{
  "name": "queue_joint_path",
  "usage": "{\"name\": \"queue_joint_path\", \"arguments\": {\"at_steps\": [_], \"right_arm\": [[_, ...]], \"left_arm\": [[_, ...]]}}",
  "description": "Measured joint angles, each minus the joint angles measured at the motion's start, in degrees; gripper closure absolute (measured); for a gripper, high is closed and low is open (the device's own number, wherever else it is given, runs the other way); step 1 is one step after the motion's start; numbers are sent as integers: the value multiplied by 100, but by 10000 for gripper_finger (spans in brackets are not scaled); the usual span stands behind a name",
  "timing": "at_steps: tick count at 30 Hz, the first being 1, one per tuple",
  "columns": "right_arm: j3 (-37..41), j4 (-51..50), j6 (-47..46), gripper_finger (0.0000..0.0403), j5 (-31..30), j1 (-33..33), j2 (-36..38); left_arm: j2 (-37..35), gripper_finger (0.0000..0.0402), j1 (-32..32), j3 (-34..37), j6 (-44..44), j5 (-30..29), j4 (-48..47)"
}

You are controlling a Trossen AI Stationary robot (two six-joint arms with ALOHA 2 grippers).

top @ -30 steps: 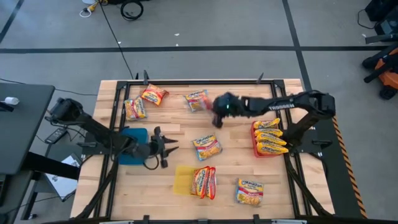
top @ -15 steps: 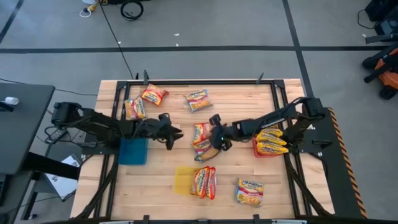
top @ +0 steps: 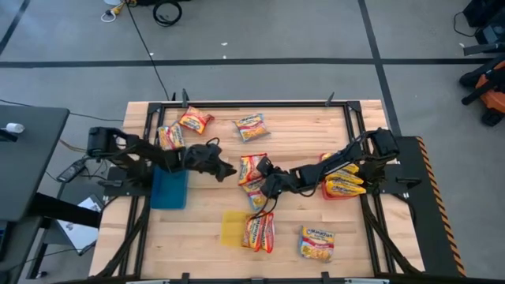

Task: Sort Maruchan noodles
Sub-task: Put the red noodle pack into the yellow bin

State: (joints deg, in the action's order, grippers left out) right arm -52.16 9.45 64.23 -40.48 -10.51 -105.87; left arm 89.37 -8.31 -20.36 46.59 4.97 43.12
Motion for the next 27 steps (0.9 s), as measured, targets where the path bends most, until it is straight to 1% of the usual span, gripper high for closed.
{"name": "queue_joint_path", "arguments": {"at_steps": [2,4,12,15,17,20,23,24,27], "right_arm": [[0,3,4,391,-19,-10,9],[0,28,4,391,-47,-13,12],[0,192,44,391,-103,1,12],[0,286,58,391,-168,21,12],[-2,302,152,391,-209,24,14],[-2,314,305,391,-303,22,14],[-2,388,313,390,-391,24,14],[-2,465,303,390,-406,24,14],[-2,694,297,390,-373,24,18]], "left_arm": [[188,150,-124,0,255,231,440],[371,146,-210,-4,510,290,638],[1003,145,-267,-220,1316,340,695],[1073,145,-265,-446,1365,504,626],[1093,145,-242,-629,1434,679,395],[1088,145,-179,-951,1428,711,-408],[1071,150,-136,-1250,1302,533,-1415],[1071,152,-127,-1327,1273,453,-1623],[1073,159,-103,-1469,1279,326,-1844]]}}
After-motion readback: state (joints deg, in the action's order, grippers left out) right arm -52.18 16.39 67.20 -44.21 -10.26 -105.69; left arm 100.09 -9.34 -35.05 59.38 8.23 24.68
